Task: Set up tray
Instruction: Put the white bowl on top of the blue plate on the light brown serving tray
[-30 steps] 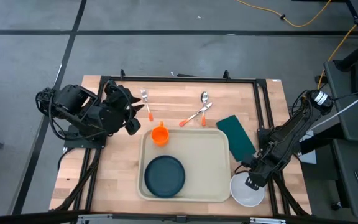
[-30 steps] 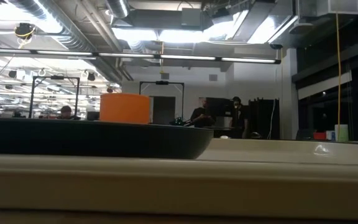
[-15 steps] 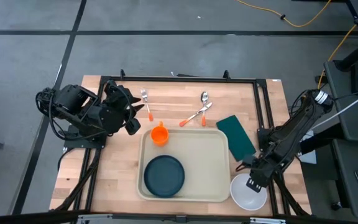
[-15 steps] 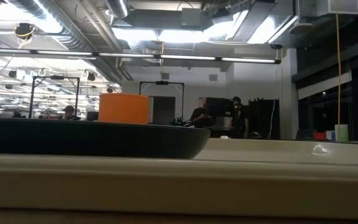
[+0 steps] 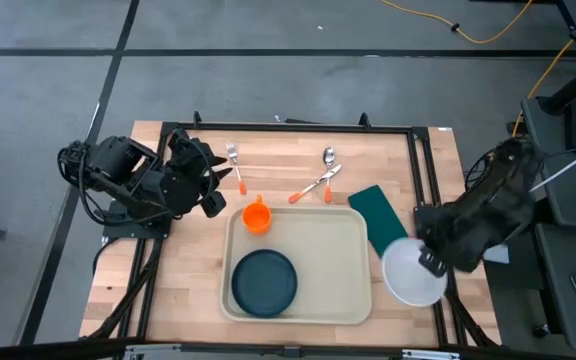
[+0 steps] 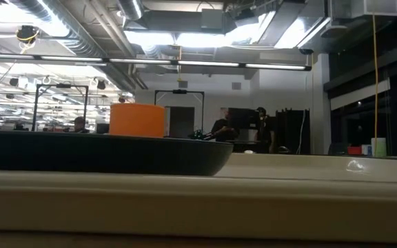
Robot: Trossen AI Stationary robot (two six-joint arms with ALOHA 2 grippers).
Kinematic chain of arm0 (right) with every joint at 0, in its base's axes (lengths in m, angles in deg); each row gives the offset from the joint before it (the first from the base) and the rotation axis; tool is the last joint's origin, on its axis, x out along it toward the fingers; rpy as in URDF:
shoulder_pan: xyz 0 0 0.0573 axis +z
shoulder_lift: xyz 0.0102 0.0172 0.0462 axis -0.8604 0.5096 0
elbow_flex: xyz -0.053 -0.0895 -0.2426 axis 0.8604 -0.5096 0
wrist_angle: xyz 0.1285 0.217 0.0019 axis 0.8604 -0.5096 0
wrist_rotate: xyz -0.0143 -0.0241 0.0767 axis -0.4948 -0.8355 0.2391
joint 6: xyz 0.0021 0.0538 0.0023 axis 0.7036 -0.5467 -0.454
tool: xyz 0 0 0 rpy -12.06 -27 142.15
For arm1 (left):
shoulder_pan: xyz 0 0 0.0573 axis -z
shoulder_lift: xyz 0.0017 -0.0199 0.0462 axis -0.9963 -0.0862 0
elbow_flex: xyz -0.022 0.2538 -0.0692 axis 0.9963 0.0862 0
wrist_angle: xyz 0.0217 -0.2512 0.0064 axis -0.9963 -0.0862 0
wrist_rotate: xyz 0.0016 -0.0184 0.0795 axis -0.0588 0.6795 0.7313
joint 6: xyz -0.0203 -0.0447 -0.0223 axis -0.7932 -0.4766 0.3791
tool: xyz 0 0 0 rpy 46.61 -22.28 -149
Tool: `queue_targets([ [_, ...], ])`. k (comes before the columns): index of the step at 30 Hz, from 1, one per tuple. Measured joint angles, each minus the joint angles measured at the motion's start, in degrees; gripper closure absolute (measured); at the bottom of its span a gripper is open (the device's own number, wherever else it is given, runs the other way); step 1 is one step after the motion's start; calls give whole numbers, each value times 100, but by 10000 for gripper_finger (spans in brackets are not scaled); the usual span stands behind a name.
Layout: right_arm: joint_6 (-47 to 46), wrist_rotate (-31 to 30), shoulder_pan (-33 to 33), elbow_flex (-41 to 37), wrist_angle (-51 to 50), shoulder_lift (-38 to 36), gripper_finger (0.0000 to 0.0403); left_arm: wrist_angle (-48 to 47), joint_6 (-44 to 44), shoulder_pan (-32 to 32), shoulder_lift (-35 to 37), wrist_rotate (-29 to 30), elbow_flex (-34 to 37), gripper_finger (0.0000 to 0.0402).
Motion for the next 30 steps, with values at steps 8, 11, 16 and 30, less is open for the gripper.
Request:
queue_targets([
  [8, 962, -1997, -614, 1363, 25, -96, 395, 0, -2, 2, -122, -197, 4, 300],
  [11, 1390, -2014, -890, 1543, 25, -101, 395, 2, -20, 17, -174, -289, 4, 300],
  [16, 1736, -1795, -1332, 1562, 13, -79, 395, 4, -67, 17, -221, -508, 4, 300],
  [30, 4107, -43, -3106, 1560, 536, 581, 395, 1284, 1970, -24, -234, -1941, 4, 300],
])
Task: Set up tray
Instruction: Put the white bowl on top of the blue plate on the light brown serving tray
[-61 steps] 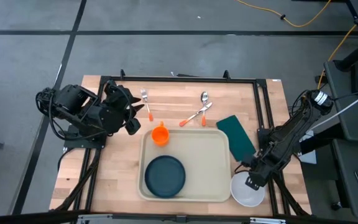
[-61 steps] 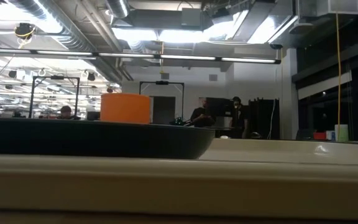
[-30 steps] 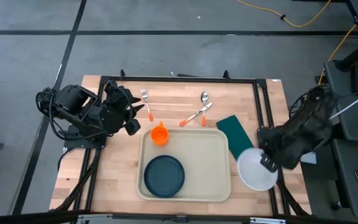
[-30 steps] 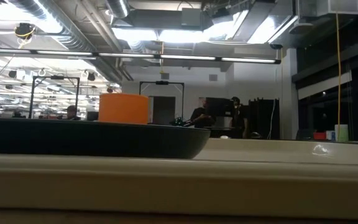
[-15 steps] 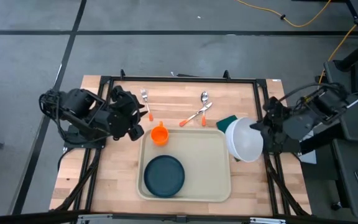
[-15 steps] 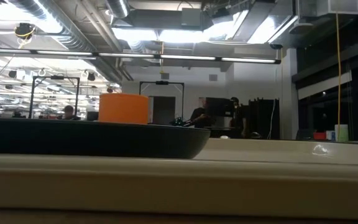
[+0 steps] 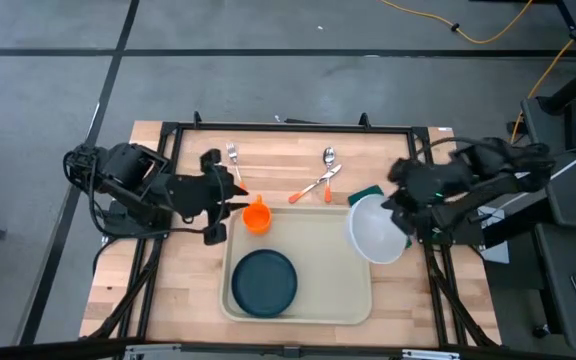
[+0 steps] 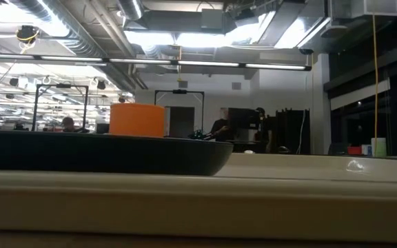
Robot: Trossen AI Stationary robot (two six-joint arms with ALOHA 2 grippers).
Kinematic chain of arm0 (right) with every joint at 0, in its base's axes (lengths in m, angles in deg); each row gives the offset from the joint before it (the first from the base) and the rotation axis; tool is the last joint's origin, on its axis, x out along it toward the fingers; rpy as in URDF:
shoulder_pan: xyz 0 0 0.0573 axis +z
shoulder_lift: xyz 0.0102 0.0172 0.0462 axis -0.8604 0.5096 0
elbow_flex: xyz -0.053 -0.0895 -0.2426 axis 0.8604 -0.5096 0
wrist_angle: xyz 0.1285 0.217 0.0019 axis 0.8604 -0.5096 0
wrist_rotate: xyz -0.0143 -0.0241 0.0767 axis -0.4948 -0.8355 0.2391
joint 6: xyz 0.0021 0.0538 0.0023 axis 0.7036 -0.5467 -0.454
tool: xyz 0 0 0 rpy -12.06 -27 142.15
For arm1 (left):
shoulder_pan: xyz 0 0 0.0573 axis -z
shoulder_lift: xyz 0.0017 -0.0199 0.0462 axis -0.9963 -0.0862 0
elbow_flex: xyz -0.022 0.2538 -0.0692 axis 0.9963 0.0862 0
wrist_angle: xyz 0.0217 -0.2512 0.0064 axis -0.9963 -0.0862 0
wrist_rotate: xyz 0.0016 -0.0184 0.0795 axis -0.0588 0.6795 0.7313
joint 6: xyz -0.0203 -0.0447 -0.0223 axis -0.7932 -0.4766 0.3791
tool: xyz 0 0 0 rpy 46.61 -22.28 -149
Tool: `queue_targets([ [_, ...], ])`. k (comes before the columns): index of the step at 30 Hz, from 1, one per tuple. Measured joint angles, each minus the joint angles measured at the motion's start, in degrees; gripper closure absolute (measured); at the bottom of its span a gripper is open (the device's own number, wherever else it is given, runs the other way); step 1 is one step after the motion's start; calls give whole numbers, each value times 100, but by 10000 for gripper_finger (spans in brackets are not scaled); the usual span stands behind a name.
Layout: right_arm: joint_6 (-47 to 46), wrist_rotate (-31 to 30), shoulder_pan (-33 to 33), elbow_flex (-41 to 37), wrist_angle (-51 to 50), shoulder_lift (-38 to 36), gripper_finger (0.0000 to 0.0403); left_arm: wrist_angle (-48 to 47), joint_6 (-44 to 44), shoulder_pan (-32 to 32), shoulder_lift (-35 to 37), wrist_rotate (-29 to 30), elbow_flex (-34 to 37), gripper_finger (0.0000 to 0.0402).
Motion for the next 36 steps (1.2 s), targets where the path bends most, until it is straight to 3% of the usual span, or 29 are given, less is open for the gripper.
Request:
queue_targets([
  [6, 1785, 1050, -909, 0, 1057, 631, 395, 380, 554, -129, -8, -596, 0, 300],
  [13, 3010, 2071, -1669, 43, 1508, 1524, 395, 372, 1236, -245, -72, -1566, -2, 300],
  [19, 3758, 2111, -1881, 901, 1401, 2340, 395, 370, 1829, -277, -187, -1696, -4, 287],
  [29, 4739, 2107, -2071, 2918, 623, 3557, 395, 188, 2668, -486, -617, -1419, -9, 220],
  [36, 5189, 2192, -2123, 3154, 184, 4007, 395, -120, 3028, -500, -954, -1462, -9, 193],
])
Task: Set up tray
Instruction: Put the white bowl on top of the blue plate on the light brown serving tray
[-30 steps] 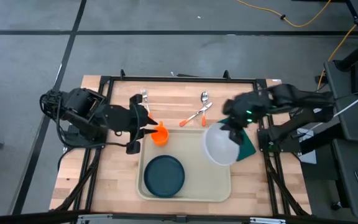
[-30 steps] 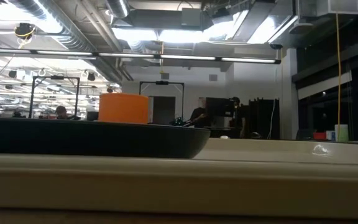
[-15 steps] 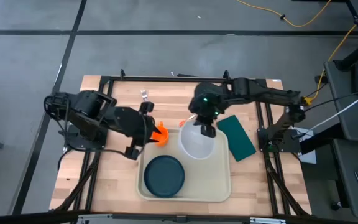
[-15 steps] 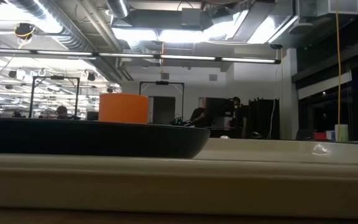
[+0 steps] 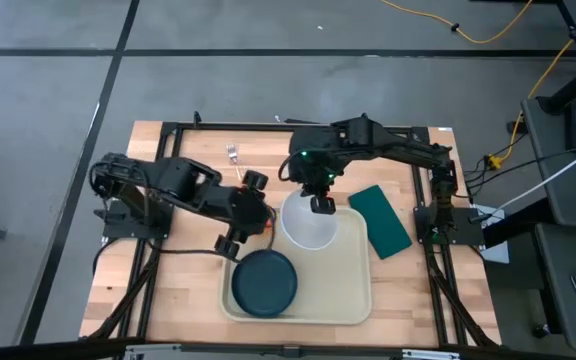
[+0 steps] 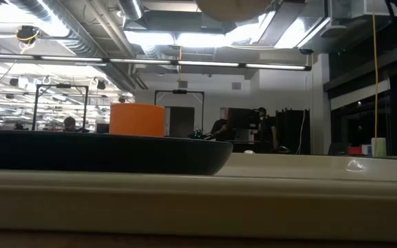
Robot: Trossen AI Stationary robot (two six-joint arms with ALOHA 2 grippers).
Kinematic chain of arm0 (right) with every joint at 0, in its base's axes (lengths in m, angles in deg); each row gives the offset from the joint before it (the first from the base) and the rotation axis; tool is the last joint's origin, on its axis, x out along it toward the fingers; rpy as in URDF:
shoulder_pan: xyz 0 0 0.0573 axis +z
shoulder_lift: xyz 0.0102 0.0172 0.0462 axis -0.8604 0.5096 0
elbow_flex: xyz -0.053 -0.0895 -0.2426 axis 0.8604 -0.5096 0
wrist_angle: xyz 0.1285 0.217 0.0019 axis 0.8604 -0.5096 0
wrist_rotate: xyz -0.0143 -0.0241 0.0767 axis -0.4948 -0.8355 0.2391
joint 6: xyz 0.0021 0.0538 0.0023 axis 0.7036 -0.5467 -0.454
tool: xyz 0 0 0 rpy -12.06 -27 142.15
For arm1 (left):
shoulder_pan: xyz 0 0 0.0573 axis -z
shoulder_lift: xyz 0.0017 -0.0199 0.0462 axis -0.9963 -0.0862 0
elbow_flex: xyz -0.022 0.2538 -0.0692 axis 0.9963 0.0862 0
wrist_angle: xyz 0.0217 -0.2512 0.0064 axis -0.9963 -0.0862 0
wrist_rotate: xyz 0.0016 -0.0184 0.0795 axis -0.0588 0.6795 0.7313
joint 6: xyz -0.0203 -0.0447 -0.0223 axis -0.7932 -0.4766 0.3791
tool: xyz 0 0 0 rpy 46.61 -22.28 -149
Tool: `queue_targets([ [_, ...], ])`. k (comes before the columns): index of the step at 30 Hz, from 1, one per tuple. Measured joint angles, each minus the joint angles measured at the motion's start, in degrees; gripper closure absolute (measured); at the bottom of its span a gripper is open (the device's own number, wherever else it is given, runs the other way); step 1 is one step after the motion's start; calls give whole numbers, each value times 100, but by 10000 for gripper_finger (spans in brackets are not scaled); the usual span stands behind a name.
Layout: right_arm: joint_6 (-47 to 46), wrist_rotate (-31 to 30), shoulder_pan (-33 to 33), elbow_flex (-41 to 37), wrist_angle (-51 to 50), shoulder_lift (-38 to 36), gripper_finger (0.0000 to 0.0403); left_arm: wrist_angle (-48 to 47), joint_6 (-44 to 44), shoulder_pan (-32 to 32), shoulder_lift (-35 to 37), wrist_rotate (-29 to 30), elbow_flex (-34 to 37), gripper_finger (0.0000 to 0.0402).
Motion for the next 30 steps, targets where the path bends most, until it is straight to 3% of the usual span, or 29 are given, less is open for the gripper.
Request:
queue_targets([
  [15, 277, 187, -203, 4, 0, 161, 395, 30, 675, 57, -390, 582, 2, 192],
  [30, 431, 229, -424, 4, 318, 161, 395, 387, 1356, 50, -402, 509, -63, 192],
])
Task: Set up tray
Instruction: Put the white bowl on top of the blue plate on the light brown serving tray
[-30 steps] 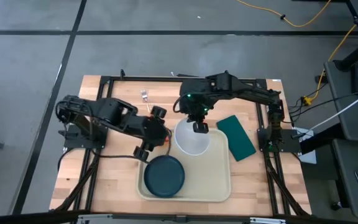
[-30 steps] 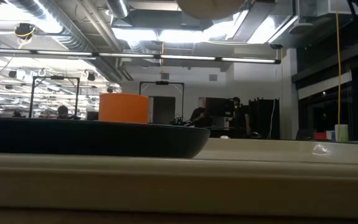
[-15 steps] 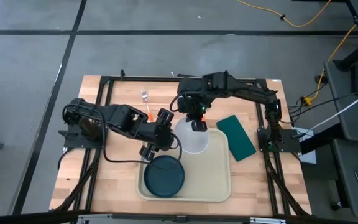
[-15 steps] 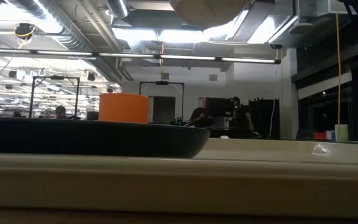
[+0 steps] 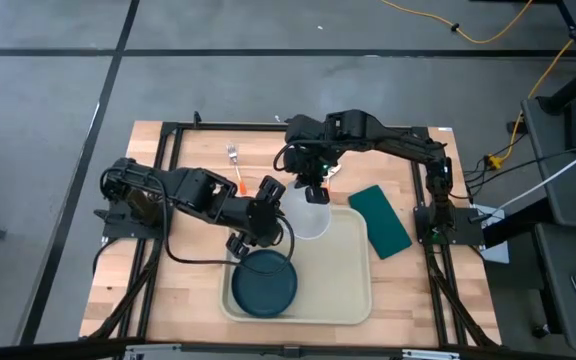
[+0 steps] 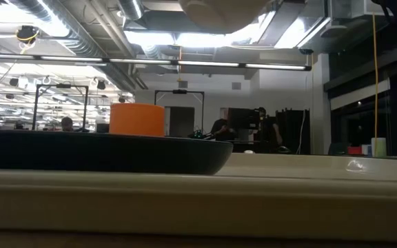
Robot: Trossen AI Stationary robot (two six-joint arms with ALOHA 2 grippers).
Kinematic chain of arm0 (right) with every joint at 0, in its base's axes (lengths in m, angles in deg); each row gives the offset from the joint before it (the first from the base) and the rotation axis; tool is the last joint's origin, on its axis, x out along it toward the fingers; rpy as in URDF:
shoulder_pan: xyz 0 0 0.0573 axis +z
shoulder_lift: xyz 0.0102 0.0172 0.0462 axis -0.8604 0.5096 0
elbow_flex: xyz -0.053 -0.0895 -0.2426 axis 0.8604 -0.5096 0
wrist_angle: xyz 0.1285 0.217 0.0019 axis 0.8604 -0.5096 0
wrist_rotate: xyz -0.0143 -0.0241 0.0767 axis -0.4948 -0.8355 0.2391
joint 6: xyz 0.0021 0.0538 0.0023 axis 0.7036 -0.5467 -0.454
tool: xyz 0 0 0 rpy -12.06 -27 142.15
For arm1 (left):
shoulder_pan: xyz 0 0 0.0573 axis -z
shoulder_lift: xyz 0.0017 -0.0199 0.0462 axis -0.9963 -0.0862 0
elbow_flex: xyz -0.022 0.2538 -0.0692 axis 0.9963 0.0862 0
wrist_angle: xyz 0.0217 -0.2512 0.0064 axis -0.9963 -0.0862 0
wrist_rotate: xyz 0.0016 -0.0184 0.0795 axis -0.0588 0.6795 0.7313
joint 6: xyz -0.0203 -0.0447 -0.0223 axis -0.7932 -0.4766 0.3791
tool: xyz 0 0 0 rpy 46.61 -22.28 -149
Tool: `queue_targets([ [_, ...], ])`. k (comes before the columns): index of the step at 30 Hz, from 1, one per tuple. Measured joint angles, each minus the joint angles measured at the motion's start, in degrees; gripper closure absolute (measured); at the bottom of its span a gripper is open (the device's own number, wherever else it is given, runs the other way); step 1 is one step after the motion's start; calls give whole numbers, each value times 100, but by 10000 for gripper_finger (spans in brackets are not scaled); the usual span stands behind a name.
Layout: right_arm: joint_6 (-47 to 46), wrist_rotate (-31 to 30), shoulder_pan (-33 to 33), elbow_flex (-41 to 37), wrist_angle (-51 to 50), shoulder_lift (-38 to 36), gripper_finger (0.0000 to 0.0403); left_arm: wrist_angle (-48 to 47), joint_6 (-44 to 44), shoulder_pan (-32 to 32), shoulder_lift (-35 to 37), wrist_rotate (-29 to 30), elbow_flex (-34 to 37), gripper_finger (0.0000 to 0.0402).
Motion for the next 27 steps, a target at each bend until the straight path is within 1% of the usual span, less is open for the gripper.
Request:
queue_targets([
  [4, -16, 2, 0, 0, 68, 0, 395, -46, -8, -157, -68, -218, -8, 192],
  [8, -73, -16, 2, 0, 79, 0, 395, -109, -95, -346, -174, -647, 4, 194],
  [11, -175, -23, 5, -2, 57, 7, 395, -137, -139, -415, -297, -910, 2, 204],
  [13, -190, 0, 11, -2, 47, 7, 395, -149, -139, -429, -333, -932, 2, 217],
  [16, -194, 34, 11, -2, 42, 9, 395, -144, -139, -416, -330, -958, 2, 248],
  [18, -195, 56, 11, -2, 13, 7, 395, -146, -166, -413, -335, -975, 4, 277],
  [24, -202, 133, 7, 3, 92, 4, 383, -178, -368, -413, -348, -1124, 15, 380],
  [25, -201, 133, 7, 5, 100, 4, 384, -175, -379, -411, -352, -1138, 15, 388],
  [27, -201, 133, 9, 7, 117, 2, 387, -174, -405, -408, -354, -1134, 15, 392],
])
